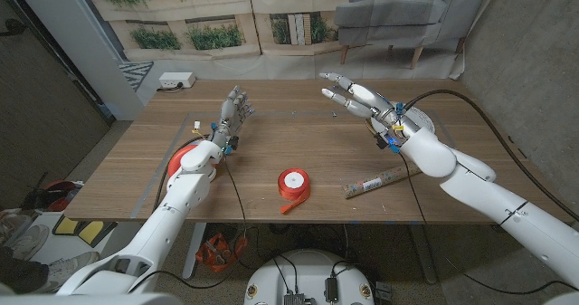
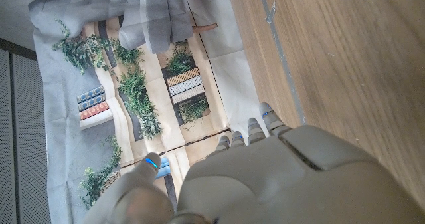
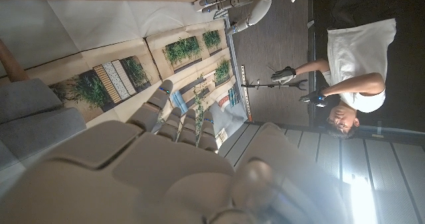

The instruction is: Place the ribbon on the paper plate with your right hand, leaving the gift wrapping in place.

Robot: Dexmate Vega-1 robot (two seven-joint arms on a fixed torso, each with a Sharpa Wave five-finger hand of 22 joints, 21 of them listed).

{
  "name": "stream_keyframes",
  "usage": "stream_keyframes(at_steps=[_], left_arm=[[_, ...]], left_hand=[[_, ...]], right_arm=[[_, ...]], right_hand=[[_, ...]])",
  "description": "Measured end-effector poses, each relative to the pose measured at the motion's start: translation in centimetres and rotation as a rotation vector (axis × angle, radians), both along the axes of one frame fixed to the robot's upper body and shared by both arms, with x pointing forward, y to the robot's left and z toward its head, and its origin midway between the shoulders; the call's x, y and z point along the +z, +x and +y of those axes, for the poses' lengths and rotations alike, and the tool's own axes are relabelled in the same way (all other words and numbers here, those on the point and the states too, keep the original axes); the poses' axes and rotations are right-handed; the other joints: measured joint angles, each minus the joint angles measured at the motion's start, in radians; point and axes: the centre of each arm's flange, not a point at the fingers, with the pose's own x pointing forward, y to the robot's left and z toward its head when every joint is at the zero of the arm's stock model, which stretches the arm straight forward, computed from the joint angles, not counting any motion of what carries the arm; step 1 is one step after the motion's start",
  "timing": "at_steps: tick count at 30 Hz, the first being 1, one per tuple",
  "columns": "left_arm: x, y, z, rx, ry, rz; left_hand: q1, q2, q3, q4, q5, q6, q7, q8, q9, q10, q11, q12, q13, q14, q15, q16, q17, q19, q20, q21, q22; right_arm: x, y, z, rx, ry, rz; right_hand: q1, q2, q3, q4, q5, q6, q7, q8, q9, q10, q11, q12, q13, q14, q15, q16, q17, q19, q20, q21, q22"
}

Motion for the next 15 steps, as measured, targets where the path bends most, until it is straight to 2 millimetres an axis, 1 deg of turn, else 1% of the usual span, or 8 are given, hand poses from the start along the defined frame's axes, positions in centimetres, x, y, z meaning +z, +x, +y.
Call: stream_keyframes(at_steps=[7,11,12,15], left_arm=[[-0.1,-0.2,0.1,0.000,-0.002,0.000],[-0.1,-0.2,0.1,0.000,-0.005,0.002],[-0.3,-0.4,0.1,-0.001,-0.002,0.001],[-0.3,-0.4,0.1,-0.001,-0.004,0.001]], left_hand=[[0.000,0.000,0.000,0.000,0.000,0.000,0.000,0.000,0.000,0.000,0.000,0.000,0.000,0.000,0.000,0.000,0.000,0.000,0.000,0.000,0.000],[0.000,0.000,-0.003,0.003,0.000,0.000,0.000,0.000,0.000,0.000,0.000,0.000,0.000,0.000,0.000,0.000,0.000,0.000,0.000,0.000,0.000],[0.000,0.000,-0.003,0.003,0.000,0.000,0.000,0.000,0.000,0.000,0.000,0.000,0.000,0.000,0.000,0.000,0.000,0.000,0.000,0.000,0.000],[0.000,0.000,-0.003,0.003,0.000,0.000,0.000,0.000,0.000,0.000,0.000,0.000,0.000,0.000,0.000,0.000,0.000,0.000,0.000,0.000,0.000]], right_arm=[[-0.2,-0.5,0.8,-0.010,-0.038,-0.022],[-0.2,-1.0,1.3,0.004,-0.043,-0.027],[-0.5,-0.8,1.3,-0.034,-0.076,-0.046],[-0.5,-1.2,1.7,-0.024,-0.079,-0.049]], right_hand=[[0.000,0.000,0.000,0.000,0.000,0.000,0.000,0.000,0.000,0.000,0.000,-0.008,0.000,0.000,0.000,0.000,0.000,0.000,0.000,0.000,0.000],[0.000,0.000,0.000,0.000,-0.008,0.000,0.000,0.000,0.000,0.000,0.000,-0.008,0.000,0.000,0.000,-0.007,0.000,0.000,0.000,0.000,0.000],[0.000,0.000,0.000,0.000,-0.008,0.000,0.000,0.000,0.000,0.000,0.000,-0.008,0.000,0.000,0.000,-0.007,0.000,0.000,0.000,0.000,0.000],[0.000,0.000,0.000,0.000,-0.008,0.004,-0.004,0.000,0.000,0.000,0.000,-0.008,0.000,0.000,0.000,-0.007,0.000,0.000,0.000,0.000,0.000]])
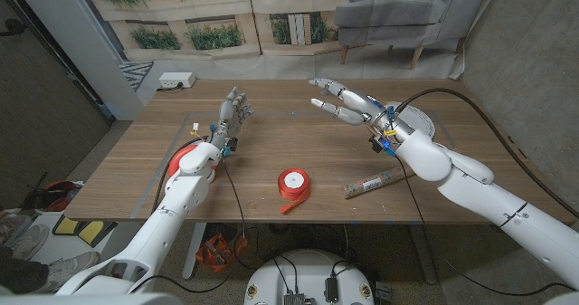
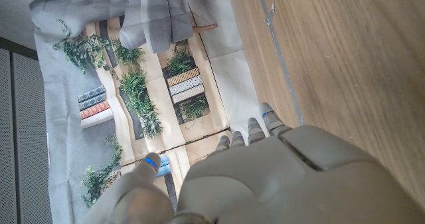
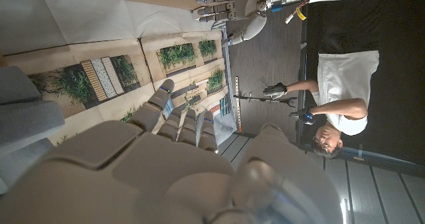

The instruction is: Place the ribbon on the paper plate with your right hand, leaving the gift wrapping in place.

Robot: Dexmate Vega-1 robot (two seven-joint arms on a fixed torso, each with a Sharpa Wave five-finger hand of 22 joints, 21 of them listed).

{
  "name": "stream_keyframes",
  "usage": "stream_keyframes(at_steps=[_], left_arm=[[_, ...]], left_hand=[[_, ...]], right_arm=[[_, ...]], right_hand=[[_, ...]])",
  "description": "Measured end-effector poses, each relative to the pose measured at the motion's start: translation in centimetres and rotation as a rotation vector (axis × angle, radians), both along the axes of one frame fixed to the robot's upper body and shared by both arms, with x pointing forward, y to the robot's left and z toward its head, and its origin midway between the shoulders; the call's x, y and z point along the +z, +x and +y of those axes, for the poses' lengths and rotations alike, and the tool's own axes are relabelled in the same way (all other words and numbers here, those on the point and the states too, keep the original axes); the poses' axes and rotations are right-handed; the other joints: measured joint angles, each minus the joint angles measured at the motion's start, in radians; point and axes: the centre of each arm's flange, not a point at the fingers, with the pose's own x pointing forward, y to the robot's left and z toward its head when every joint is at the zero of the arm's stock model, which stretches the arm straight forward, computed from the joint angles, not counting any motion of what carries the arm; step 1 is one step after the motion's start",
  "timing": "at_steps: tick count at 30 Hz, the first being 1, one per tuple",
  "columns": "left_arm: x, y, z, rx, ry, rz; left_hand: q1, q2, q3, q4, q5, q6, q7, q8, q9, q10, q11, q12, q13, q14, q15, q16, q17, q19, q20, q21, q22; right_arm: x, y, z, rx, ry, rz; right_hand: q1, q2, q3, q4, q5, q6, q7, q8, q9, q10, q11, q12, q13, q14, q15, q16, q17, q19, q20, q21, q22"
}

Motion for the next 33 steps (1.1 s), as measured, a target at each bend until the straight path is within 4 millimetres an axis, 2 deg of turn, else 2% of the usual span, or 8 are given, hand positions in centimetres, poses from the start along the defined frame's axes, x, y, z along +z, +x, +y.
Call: stream_keyframes(at_steps=[33], left_arm=[[-0.6,-0.8,0.1,-0.007,0.004,0.003]], left_hand=[[0.000,0.000,0.000,0.000,0.000,0.000,0.000,0.000,0.000,0.000,0.000,0.000,0.000,0.000,0.000,0.000,0.000,0.000,0.000,-0.004,0.000]], right_arm=[[-2.1,-2.5,2.9,-0.118,-0.180,-0.183]], right_hand=[[0.003,0.003,0.004,-0.004,0.000,0.005,-0.013,0.000,0.005,0.013,-0.013,0.000,0.000,0.005,-0.013,0.000,0.000,0.005,-0.005,0.000,0.000]])
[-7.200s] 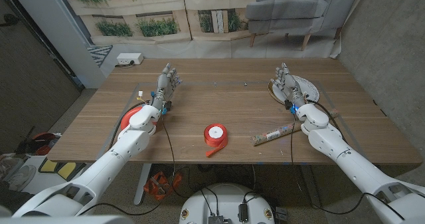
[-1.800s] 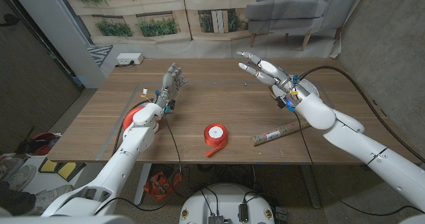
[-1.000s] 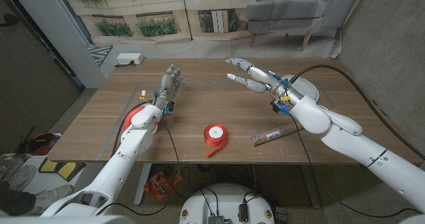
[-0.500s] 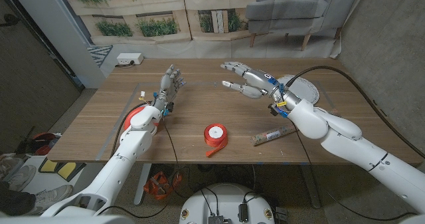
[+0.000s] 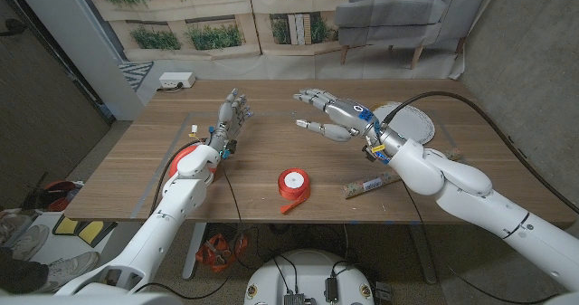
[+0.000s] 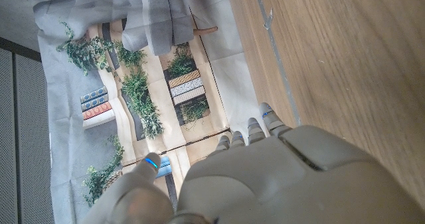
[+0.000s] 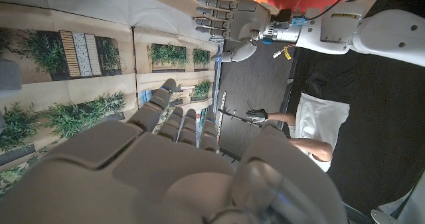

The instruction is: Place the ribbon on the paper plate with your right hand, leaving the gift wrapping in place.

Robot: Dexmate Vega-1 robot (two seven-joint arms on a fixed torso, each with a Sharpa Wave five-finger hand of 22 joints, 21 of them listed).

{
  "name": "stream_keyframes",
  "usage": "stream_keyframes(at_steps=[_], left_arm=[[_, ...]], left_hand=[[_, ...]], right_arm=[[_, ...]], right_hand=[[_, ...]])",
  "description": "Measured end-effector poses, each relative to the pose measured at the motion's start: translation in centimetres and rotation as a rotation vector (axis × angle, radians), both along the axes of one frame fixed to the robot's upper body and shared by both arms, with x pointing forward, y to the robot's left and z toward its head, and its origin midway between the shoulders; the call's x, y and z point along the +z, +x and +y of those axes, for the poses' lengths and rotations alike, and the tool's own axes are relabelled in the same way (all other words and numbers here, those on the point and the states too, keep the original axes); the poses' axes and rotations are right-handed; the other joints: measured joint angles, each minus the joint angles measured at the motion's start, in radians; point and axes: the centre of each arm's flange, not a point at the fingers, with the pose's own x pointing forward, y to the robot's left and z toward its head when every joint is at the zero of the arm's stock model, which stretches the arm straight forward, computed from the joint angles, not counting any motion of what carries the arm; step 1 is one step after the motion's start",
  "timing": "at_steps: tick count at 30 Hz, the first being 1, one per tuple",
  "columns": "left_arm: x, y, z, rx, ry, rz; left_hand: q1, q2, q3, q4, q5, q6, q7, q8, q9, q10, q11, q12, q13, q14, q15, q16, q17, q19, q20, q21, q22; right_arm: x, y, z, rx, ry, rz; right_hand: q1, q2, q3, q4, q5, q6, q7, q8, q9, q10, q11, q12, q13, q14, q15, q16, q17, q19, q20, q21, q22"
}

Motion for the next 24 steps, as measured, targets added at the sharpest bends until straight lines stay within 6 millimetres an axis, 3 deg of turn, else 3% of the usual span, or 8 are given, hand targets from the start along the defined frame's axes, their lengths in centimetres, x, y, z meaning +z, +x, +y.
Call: stream_keyframes(at_steps=[24], left_arm=[[-0.2,0.3,0.0,-0.006,0.001,0.006]], left_hand=[[0.000,0.000,0.000,0.000,0.008,0.000,0.000,0.000,0.000,0.000,0.000,0.000,0.000,0.000,0.000,0.000,0.000,0.002,0.009,0.000,0.000]], right_arm=[[-1.2,0.1,1.9,-0.039,-0.109,-0.017]], right_hand=[[0.012,-0.004,0.008,-0.014,-0.008,-0.014,-0.007,-0.005,0.000,-0.004,-0.004,0.000,0.000,-0.006,-0.005,0.000,0.000,0.000,0.000,-0.005,0.000]])
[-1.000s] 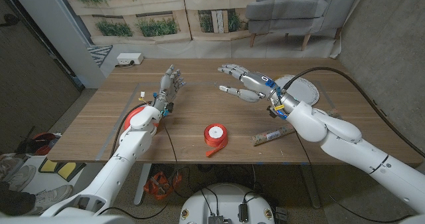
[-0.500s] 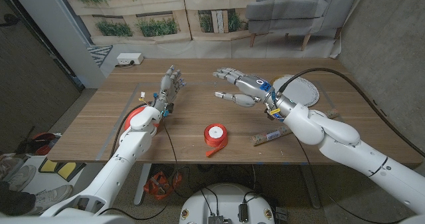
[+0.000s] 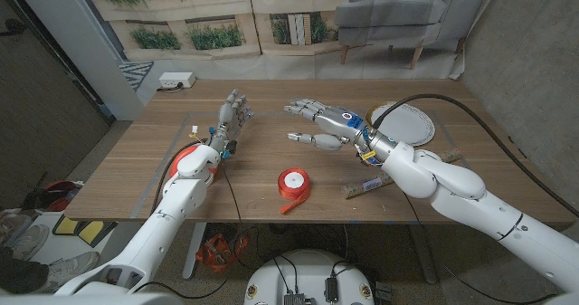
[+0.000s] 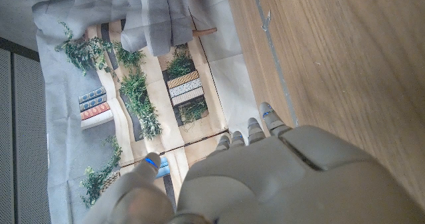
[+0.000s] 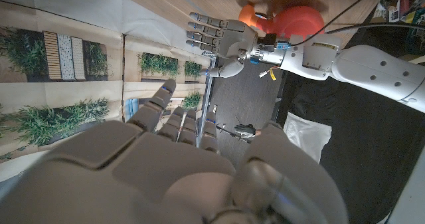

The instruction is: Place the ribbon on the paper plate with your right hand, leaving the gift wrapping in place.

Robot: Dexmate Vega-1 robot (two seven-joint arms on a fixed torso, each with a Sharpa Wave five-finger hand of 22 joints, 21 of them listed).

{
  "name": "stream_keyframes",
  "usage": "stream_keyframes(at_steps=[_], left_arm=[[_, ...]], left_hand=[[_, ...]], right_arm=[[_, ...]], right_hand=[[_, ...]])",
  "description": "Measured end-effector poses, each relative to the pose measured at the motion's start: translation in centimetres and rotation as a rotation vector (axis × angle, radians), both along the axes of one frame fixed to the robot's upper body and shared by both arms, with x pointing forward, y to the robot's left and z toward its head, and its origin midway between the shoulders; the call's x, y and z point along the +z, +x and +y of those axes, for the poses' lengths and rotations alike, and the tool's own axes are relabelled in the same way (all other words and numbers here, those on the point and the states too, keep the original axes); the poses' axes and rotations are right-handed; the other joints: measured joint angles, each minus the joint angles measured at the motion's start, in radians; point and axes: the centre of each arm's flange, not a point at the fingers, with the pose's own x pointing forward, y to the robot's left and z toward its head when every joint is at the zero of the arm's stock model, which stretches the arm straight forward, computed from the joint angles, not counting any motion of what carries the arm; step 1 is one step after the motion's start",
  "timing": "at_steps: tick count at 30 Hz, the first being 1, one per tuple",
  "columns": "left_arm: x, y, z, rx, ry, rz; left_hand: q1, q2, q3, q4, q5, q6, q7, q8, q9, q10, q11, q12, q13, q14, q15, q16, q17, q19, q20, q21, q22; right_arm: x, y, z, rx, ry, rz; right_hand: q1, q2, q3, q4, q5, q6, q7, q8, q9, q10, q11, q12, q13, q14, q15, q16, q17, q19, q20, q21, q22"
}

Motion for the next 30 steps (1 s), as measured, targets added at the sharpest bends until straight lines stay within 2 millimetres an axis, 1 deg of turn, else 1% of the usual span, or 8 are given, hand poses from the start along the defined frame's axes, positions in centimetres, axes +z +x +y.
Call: stream_keyframes(at_steps=[5,6,7,11,13,15,24,30], left_arm=[[0.0,0.0,0.0,-0.001,0.001,0.000],[0.0,0.2,0.0,0.000,-0.002,0.003],[0.0,0.2,0.0,-0.001,-0.001,0.003],[-0.1,0.2,0.0,-0.001,-0.001,0.004],[-0.1,0.3,0.0,-0.001,-0.001,0.005],[-0.1,0.3,0.0,-0.002,-0.001,0.005],[-0.1,0.4,0.0,-0.003,0.000,0.007],[-0.1,0.5,0.0,-0.004,0.001,0.007]], left_hand=[[0.000,0.000,0.000,0.000,0.000,0.000,0.000,0.000,0.000,0.000,0.000,0.000,0.000,0.000,0.000,0.000,0.000,0.000,0.000,0.000,0.000],[0.000,0.000,0.000,0.000,0.000,-0.002,-0.002,0.000,0.000,0.000,0.000,0.000,0.000,0.000,0.000,0.000,0.000,0.000,0.000,0.000,0.000],[0.000,0.000,0.000,0.000,0.000,-0.003,-0.003,0.000,0.000,0.000,0.000,0.000,0.000,0.000,0.000,0.000,0.000,0.000,0.000,0.000,0.000],[0.000,0.000,-0.004,-0.004,0.000,-0.004,-0.004,0.000,0.000,0.000,0.000,0.000,0.000,0.000,0.000,0.000,0.000,-0.004,0.004,0.000,0.000],[0.000,0.000,-0.004,-0.004,0.000,-0.004,-0.004,0.000,0.000,0.000,0.000,0.000,0.000,0.000,0.000,0.000,0.000,-0.004,0.004,0.000,0.000],[0.000,0.000,-0.004,-0.004,0.000,-0.004,-0.004,0.000,0.000,0.000,0.000,0.000,0.000,0.000,0.000,0.000,0.000,-0.004,0.004,-0.003,0.000],[0.000,0.000,-0.004,-0.004,0.000,-0.003,-0.004,0.000,0.000,0.000,0.000,0.000,0.000,0.000,0.000,0.000,0.000,-0.004,0.004,-0.007,0.000],[0.000,0.000,-0.004,-0.004,0.000,0.000,-0.008,0.000,0.000,0.000,0.000,0.000,0.000,0.000,0.000,0.000,0.000,-0.004,0.004,-0.007,0.000]], right_arm=[[-0.1,0.1,0.3,0.005,0.000,0.003],[-0.3,0.2,0.4,-0.006,-0.026,0.004],[-0.3,0.2,0.5,-0.004,-0.025,0.005],[-0.4,0.4,0.8,-0.005,-0.035,0.005],[-0.5,0.4,0.9,-0.006,-0.042,0.009],[-0.6,0.5,1.0,-0.006,-0.046,0.010],[-1.2,0.8,1.5,-0.007,-0.065,0.016],[-1.6,0.9,1.8,-0.006,-0.079,0.023]], right_hand=[[0.004,0.004,0.001,-0.001,0.000,-0.005,-0.005,0.000,0.000,-0.006,-0.006,0.000,0.000,-0.002,-0.002,0.000,0.000,-0.004,-0.004,-0.004,0.000],[0.004,0.003,0.001,-0.001,0.000,-0.005,-0.005,0.000,0.000,-0.006,-0.005,0.000,0.000,-0.004,-0.004,0.000,0.000,-0.004,-0.004,-0.004,0.000],[0.011,-0.003,0.001,-0.001,0.000,-0.005,-0.005,0.000,0.000,-0.006,-0.005,0.000,0.000,-0.005,-0.005,0.000,0.000,-0.007,-0.001,-0.004,0.000],[0.012,-0.004,0.005,-0.005,-0.004,-0.009,-0.009,0.000,0.000,-0.006,-0.005,0.000,0.000,-0.005,-0.005,0.000,0.000,-0.019,0.011,-0.007,0.000],[0.012,-0.004,0.005,-0.005,-0.008,-0.009,-0.009,0.000,0.000,-0.005,-0.005,0.000,0.000,-0.005,-0.005,0.000,0.000,-0.039,0.027,-0.015,0.000],[0.011,-0.004,0.005,-0.005,-0.008,-0.009,-0.009,0.000,0.000,-0.005,-0.005,0.000,0.000,-0.005,-0.005,0.000,0.000,-0.068,0.034,-0.021,0.000],[0.007,0.000,0.005,-0.005,-0.019,-0.005,-0.013,0.000,0.000,-0.005,-0.005,0.000,0.000,-0.005,-0.005,0.000,0.000,-0.179,0.042,-0.030,0.000],[0.004,0.003,0.005,-0.005,-0.019,0.007,-0.025,0.005,0.000,-0.001,-0.009,0.000,0.000,-0.014,-0.014,0.000,0.000,-0.225,0.045,-0.030,0.000]])
